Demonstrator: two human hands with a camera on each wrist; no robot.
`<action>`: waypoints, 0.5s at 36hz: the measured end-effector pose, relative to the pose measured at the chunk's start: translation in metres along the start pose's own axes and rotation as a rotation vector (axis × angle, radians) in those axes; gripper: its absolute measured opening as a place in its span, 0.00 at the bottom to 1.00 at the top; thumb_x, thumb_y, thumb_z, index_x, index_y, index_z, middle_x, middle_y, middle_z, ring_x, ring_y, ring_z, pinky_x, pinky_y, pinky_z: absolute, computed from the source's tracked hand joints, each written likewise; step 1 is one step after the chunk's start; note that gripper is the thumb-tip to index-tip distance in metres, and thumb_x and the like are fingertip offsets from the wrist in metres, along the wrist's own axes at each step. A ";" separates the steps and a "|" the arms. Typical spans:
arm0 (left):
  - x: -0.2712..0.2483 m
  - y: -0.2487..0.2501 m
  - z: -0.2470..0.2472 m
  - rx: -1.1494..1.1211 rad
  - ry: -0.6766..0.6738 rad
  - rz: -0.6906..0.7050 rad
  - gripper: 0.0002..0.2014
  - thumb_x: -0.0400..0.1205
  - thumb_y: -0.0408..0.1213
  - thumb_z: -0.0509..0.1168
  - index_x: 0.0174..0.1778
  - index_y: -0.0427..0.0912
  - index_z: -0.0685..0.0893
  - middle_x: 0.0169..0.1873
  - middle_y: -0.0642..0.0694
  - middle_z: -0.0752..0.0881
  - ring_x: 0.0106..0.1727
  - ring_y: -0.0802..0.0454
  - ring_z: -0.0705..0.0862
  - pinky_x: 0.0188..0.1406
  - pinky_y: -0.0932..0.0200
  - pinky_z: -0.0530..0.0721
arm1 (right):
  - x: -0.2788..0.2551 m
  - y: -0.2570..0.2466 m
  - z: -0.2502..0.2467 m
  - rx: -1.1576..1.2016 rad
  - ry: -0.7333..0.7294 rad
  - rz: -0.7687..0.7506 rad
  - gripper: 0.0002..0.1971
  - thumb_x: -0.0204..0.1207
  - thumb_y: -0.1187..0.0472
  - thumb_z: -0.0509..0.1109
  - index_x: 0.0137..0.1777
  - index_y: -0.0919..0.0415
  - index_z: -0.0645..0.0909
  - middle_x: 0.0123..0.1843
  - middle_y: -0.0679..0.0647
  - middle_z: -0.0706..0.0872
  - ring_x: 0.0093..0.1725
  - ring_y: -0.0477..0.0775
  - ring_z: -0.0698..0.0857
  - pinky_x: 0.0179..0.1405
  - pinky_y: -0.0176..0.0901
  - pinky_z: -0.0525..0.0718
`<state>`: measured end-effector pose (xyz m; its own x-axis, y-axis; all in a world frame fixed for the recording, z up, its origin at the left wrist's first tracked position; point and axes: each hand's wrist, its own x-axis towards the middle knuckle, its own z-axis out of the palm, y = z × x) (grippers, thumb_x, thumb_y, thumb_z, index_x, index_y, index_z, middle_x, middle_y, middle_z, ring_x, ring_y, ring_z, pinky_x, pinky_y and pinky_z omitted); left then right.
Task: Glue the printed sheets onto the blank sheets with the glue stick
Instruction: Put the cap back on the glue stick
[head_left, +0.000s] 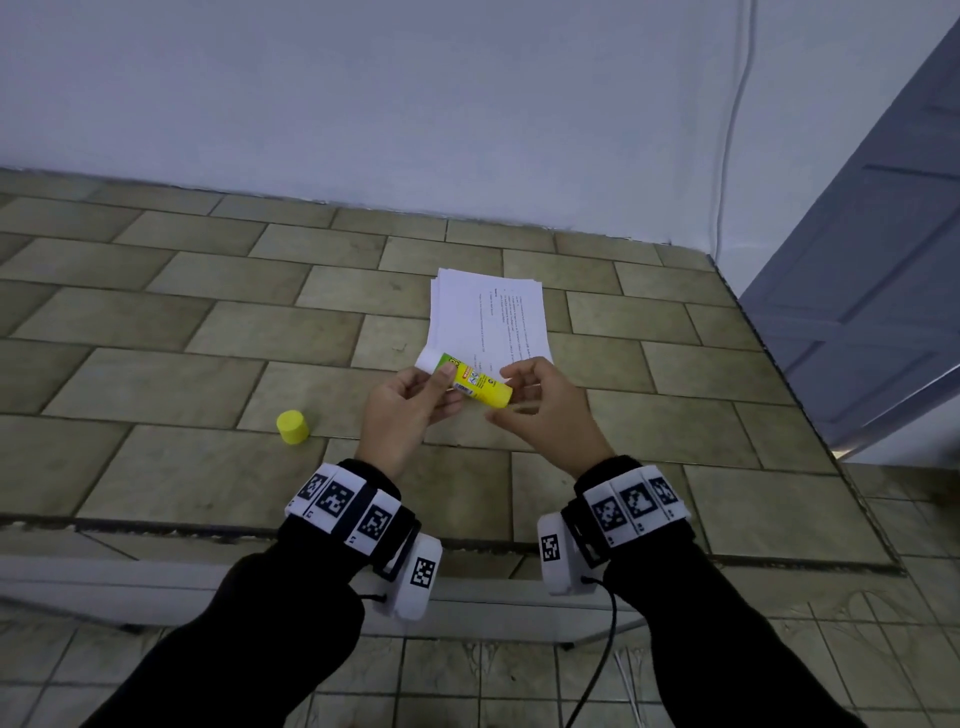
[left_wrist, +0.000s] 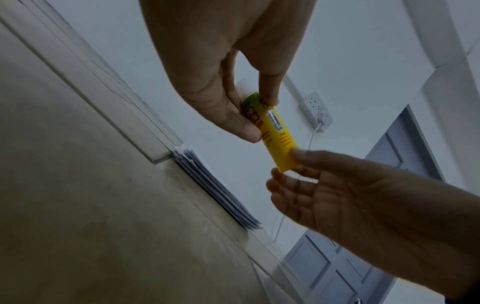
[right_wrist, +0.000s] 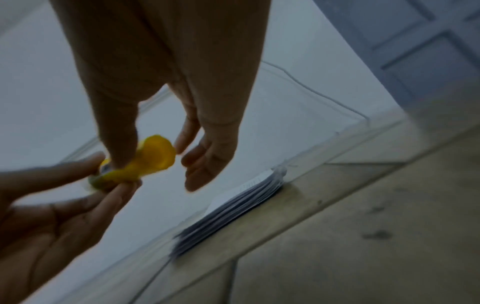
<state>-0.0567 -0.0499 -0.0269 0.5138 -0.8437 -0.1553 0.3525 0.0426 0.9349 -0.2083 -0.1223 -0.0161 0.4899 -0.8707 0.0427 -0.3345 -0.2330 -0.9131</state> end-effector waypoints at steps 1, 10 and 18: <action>0.001 0.001 0.000 -0.002 0.002 0.007 0.07 0.83 0.35 0.68 0.44 0.33 0.84 0.33 0.46 0.91 0.36 0.56 0.90 0.41 0.65 0.88 | 0.001 -0.001 -0.001 0.057 -0.028 0.070 0.16 0.71 0.65 0.78 0.56 0.59 0.79 0.50 0.57 0.84 0.45 0.49 0.85 0.46 0.39 0.87; 0.004 0.003 -0.001 0.009 0.000 0.021 0.07 0.83 0.34 0.67 0.43 0.32 0.83 0.31 0.46 0.91 0.36 0.57 0.90 0.39 0.66 0.88 | 0.003 -0.001 -0.001 0.338 -0.072 0.144 0.03 0.80 0.71 0.68 0.50 0.66 0.80 0.41 0.58 0.86 0.33 0.44 0.87 0.39 0.36 0.88; 0.005 0.001 0.001 0.014 -0.001 0.005 0.08 0.82 0.35 0.68 0.41 0.33 0.83 0.33 0.43 0.91 0.37 0.54 0.91 0.40 0.64 0.89 | 0.001 0.006 0.004 -0.103 0.113 -0.117 0.17 0.62 0.67 0.80 0.40 0.49 0.77 0.39 0.49 0.83 0.37 0.47 0.83 0.38 0.40 0.84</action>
<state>-0.0541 -0.0546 -0.0264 0.5144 -0.8442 -0.1506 0.3392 0.0391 0.9399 -0.2070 -0.1226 -0.0227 0.4385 -0.8769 0.1970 -0.3643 -0.3738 -0.8530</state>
